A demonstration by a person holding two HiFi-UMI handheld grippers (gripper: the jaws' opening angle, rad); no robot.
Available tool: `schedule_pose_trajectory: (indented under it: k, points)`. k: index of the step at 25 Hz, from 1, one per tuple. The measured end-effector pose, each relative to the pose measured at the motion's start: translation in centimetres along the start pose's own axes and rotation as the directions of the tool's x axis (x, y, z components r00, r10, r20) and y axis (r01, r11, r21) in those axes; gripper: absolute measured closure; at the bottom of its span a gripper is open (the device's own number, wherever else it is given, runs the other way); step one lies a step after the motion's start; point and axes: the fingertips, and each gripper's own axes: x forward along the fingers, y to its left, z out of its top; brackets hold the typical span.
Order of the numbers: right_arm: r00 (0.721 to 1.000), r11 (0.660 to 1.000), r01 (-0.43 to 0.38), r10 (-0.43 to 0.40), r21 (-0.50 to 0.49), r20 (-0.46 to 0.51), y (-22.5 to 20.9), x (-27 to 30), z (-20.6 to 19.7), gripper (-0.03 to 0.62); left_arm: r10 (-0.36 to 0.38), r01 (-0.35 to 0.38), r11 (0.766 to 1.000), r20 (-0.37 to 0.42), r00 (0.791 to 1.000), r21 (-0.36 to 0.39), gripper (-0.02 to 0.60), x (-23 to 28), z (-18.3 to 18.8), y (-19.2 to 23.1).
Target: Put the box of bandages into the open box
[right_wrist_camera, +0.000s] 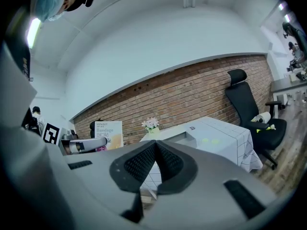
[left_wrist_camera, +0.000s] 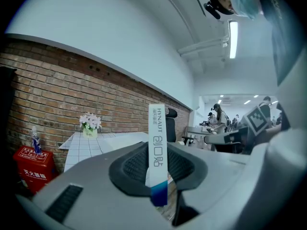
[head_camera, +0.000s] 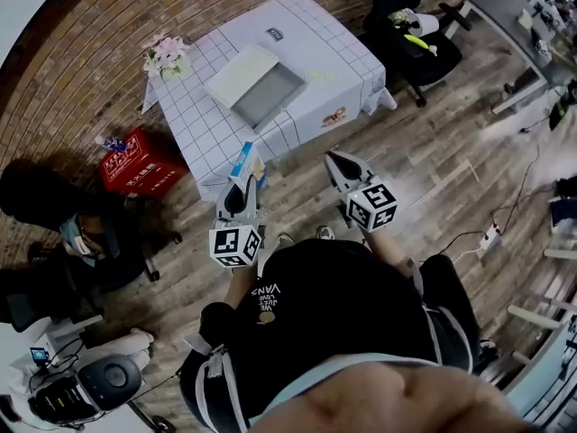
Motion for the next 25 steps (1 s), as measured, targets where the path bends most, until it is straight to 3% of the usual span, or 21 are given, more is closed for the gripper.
schedule_pose_trajectory:
  k: [12, 25]
  points:
    - [0.998, 0.999, -0.044, 0.045, 0.015, -0.041, -2.7, 0.3, -0.6, 0.599, 0.057, -0.057, 0.998, -0.022, 0.998, 0.003, 0.497, 1.3, -1.4, -1.1]
    - [0.998, 1.000, -0.009, 0.010, 0.020, -0.064, -4.0, 6.3, 0.7, 0.600, -0.007, 0.007, 1.000, -0.039, 0.999, 0.005, 0.497, 7.8, 0.1, 3.5]
